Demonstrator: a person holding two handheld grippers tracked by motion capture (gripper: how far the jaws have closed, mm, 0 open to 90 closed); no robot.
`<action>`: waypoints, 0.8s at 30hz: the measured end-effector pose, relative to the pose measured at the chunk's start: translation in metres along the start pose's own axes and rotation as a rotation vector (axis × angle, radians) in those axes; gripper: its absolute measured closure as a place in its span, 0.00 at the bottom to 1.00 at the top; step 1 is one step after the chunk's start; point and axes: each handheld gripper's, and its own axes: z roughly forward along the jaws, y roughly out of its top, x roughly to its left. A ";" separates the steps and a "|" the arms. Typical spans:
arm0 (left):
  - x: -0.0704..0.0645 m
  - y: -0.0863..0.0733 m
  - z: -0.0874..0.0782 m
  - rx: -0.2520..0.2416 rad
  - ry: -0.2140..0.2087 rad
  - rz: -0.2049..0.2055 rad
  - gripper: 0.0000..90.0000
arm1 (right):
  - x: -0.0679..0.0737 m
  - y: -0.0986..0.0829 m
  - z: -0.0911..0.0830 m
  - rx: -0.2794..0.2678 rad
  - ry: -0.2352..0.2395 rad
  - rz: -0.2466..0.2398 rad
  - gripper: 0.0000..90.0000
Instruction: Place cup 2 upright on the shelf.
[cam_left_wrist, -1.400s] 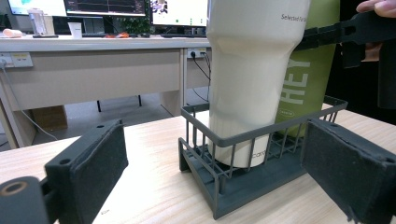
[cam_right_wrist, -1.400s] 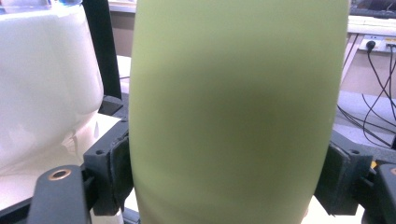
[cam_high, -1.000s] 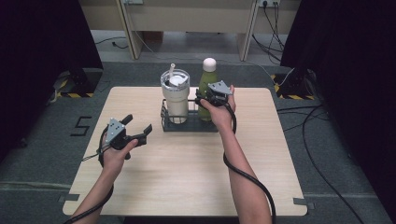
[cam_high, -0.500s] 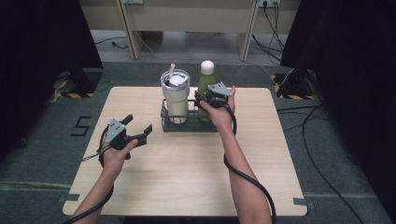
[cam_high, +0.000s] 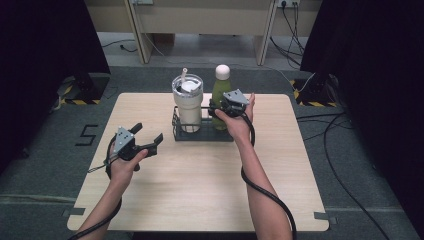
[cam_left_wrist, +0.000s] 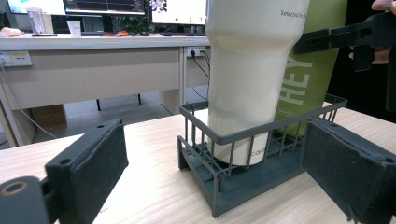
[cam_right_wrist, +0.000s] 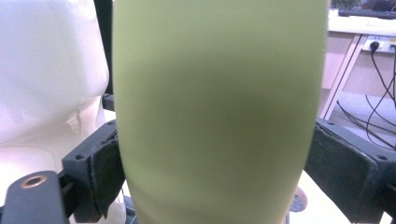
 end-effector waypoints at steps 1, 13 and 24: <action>0.000 0.000 0.000 0.000 0.000 0.000 0.07 | 0.000 0.000 -0.001 -0.001 0.000 -0.002 0.12; 0.000 0.000 0.000 0.000 0.000 0.001 0.07 | -0.002 -0.001 -0.009 -0.010 0.006 0.004 0.10; -0.001 0.001 0.000 0.000 -0.001 0.003 0.07 | -0.004 0.001 -0.018 -0.022 0.004 0.003 0.09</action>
